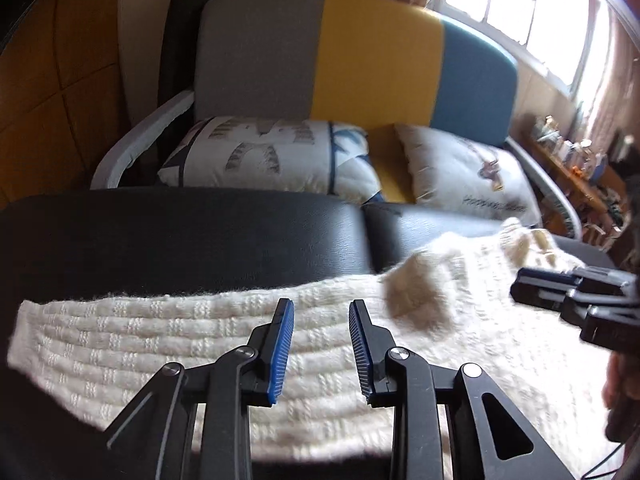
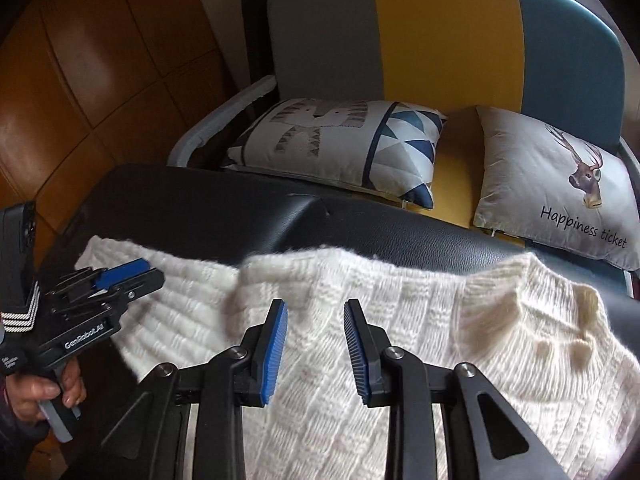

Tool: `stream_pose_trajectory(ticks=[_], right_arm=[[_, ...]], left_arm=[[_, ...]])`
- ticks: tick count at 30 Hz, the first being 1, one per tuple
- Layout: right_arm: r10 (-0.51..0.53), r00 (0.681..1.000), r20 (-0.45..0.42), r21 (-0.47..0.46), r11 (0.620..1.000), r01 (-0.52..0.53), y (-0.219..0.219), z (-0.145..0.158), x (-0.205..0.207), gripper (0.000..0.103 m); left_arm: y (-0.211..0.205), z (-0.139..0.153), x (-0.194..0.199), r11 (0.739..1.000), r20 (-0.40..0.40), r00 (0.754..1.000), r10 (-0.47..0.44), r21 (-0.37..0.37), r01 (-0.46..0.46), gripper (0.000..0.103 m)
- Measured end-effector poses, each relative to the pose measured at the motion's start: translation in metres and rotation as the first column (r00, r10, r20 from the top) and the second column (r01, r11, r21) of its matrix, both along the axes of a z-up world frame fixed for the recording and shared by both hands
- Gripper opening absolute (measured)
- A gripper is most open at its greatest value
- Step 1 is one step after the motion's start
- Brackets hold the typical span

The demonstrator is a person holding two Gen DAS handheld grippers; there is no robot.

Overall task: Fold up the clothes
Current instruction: 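Move the right gripper to the other sleeve cuff of the sweater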

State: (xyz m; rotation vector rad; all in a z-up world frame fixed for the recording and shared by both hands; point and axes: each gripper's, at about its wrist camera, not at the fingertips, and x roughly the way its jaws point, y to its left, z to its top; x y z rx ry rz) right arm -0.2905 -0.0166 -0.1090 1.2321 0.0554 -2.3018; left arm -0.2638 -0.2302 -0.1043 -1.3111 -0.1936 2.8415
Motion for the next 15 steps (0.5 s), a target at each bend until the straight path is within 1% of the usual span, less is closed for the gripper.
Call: stream_pose_trajectory(ticks=[2,4,5,7,10,12,13,15], right_arm=[[-0.013,1.000,0.007,0.047,0.999,0.013,-0.008,-0.008,-0.013,0.030],[-0.034,0.999,0.005,0.101,0.994,0.033,-0.010,-0.017,-0.023,0.030],[-0.042,0.999,0.000,0.118,0.992,0.042,-0.009,-0.021,-0.026,0.030],[-0.058,0.998,-0.012,0.151,0.987,0.059,-0.007,-0.027,-0.032,0.029],[-0.081,0.997,-0.017,0.142,0.986,0.082,-0.004,-0.031,-0.032,0.029],[-0.079,0.997,-0.025,0.145,0.986,0.082,-0.004,-0.031,-0.030,0.029],[-0.079,0.997,-0.016,0.138,0.987,0.080,-0.003,-0.031,-0.031,0.029],[-0.078,0.997,0.019,0.114,0.991,0.076,0.001,-0.024,-0.030,0.029]], left_arm=[[-0.008,-0.010,-0.007,0.999,0.032,0.998,0.051,-0.006,-0.051,0.029],[-0.022,-0.022,-0.008,0.992,0.067,0.990,0.122,0.004,-0.122,0.029],[-0.030,-0.028,-0.005,0.988,0.080,0.985,0.154,0.022,-0.156,0.029],[-0.043,-0.036,0.006,0.978,0.061,0.981,0.184,0.086,-0.189,0.029],[-0.047,-0.042,0.022,0.971,0.039,0.976,0.212,0.105,-0.215,0.029],[-0.043,-0.044,0.029,0.972,0.015,0.976,0.219,0.085,-0.219,0.030],[-0.041,-0.045,0.031,0.971,0.013,0.975,0.223,0.080,-0.223,0.030],[-0.045,-0.040,0.035,0.967,0.017,0.973,0.232,0.101,-0.232,0.030]])
